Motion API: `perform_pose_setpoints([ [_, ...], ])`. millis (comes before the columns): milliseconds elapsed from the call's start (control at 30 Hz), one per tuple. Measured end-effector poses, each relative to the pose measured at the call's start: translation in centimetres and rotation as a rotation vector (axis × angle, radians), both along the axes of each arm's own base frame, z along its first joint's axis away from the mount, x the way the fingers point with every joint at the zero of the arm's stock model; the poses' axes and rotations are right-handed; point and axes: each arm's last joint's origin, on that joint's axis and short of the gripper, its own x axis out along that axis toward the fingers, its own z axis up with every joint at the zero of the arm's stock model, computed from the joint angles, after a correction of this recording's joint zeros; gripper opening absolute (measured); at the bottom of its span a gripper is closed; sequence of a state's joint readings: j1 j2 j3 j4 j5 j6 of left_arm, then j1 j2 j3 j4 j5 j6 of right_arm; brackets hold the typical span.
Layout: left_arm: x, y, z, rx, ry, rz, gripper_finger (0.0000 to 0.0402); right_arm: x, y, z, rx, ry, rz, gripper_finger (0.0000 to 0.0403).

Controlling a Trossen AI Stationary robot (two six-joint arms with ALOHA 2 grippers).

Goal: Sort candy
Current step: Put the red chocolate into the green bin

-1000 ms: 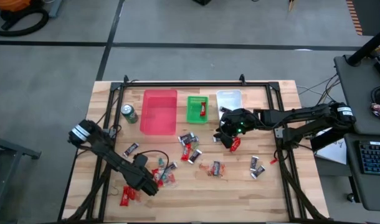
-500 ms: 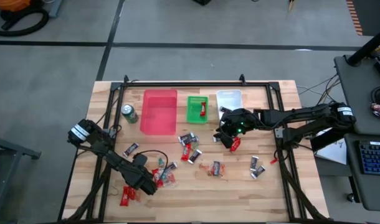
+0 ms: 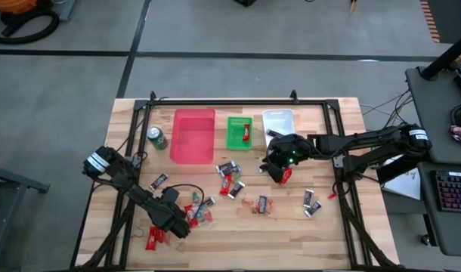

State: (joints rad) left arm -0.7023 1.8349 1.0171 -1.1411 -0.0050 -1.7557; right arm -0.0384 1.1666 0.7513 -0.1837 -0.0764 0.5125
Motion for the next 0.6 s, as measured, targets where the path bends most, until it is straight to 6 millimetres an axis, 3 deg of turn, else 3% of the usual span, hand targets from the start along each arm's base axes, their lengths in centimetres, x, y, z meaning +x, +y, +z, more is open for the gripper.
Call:
perform_pose_setpoints([
  [400,2.7,-2.9,3.4,-0.085,-0.183,-0.135,0.0003,0.0,0.8,0.0,-0.014,0.0,0.013,0.0155],
  [600,2.9,-3.2,4.3,-0.07,-0.207,-0.06,0.0044,0.0,0.8,0.0,-0.015,-0.001,0.012,0.0155],
])
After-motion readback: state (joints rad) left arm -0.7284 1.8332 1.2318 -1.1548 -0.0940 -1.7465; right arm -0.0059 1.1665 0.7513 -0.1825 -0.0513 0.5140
